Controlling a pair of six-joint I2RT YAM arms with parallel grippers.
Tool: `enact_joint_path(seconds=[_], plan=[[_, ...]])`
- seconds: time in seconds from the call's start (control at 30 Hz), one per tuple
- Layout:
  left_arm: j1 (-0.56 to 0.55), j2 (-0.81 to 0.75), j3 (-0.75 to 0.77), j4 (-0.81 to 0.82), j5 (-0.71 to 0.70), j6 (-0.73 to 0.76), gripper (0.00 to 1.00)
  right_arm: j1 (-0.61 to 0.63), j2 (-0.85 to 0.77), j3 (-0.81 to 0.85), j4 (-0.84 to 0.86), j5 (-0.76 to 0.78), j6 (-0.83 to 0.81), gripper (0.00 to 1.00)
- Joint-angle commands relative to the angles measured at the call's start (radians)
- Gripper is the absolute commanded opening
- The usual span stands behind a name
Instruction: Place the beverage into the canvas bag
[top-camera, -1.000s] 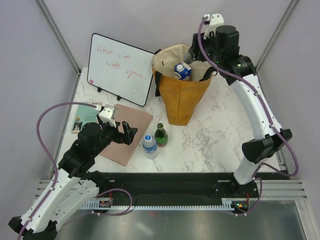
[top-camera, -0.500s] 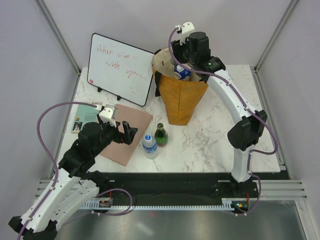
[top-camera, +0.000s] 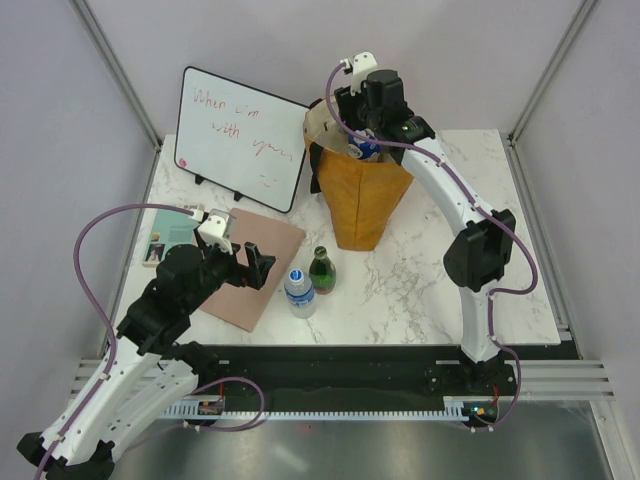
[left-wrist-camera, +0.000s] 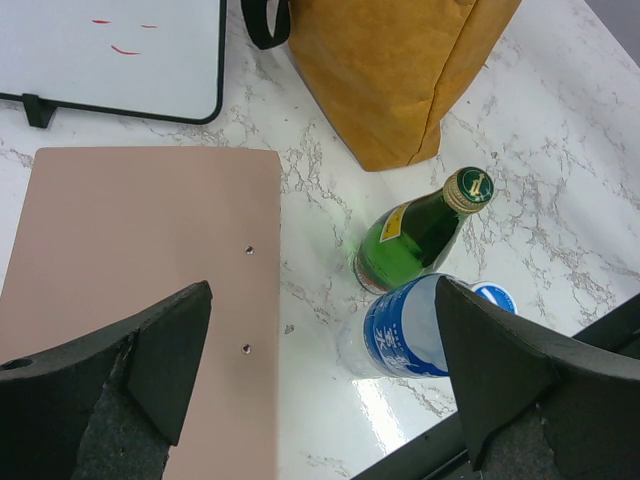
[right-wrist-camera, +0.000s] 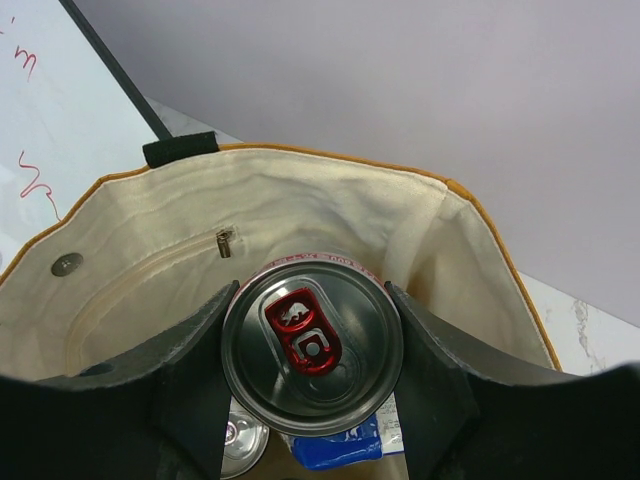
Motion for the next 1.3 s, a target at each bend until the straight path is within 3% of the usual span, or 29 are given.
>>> enact_joint_path(seconds=[0.0, 1.0, 1.27], plan=[[-0.005, 0.001, 0.001, 0.032, 0.000, 0.019, 1.00, -0.001, -0.017, 0.017, 0.107, 0.017, -0.041, 0.00], [-0.005, 0.016, -0.002, 0.034, -0.005, 0.019, 1.00, -0.015, 0.149, 0.062, -0.063, 0.068, 0.010, 0.00], [-0.005, 0.024, 0.000, 0.034, -0.007, 0.019, 1.00, -0.021, 0.178, 0.060, -0.083, 0.052, 0.025, 0.09]])
